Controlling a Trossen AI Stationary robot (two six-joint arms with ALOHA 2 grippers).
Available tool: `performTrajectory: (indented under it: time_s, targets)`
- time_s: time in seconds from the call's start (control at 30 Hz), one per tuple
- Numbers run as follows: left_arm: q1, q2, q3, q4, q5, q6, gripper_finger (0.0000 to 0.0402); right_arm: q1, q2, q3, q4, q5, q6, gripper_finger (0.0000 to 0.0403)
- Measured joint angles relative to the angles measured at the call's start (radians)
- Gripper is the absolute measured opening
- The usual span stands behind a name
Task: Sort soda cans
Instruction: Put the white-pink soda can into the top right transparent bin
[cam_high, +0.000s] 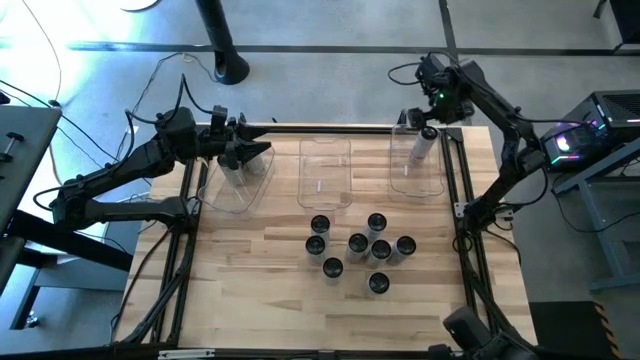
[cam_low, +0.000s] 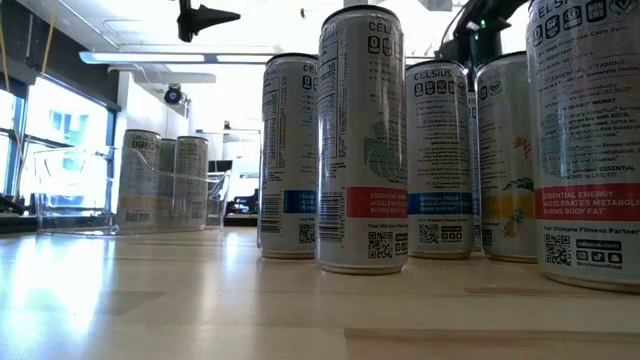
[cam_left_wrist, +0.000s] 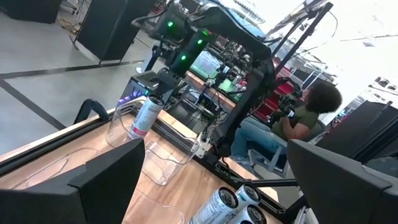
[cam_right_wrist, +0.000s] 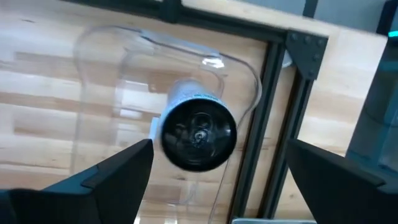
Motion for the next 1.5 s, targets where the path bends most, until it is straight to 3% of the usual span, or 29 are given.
performTrajectory:
  time_s: [0.4, 0.53, 0.7, 0.83, 1.07, 1.27, 1.5]
  targets:
    - [0.000, 0.000, 0.000, 0.001, 0.000, -0.001, 0.0385, 0.096, 0.000, 0.232, -0.036, 0.004, -0.029, 0.0360]
    - [0.000, 0.000, 0.000, 0.001, 0.000, -0.001, 0.0385, 0.150, 0.000, 0.298, -0.018, 0.004, -0.112, 0.0360]
    - [0.000, 0.000, 0.000, 0.001, 0.000, -0.002, 0.0385, 0.201, 0.000, 0.337, -0.025, 0.000, -0.194, 0.0360]
    - [0.000, 0.000, 0.000, 0.001, 0.000, -0.002, 0.0385, 0.229, 0.000, 0.341, 0.004, -0.004, -0.149, 0.0360]
    - [0.000, 0.000, 0.000, 0.001, 0.013, -0.002, 0.0385, 0.303, 0.000, 0.341, 0.059, -0.237, -0.182, 0.0360]
    - [0.000, 0.000, 0.000, 0.001, 0.024, -0.001, 0.0385, 0.447, 0.000, 0.341, 0.173, -0.396, -0.185, 0.0360]
    - [0.000, 0.000, 0.000, 0.001, 0.075, 0.019, 0.0385, 0.695, 0.000, 0.341, 0.221, -0.355, -0.123, 0.0360]
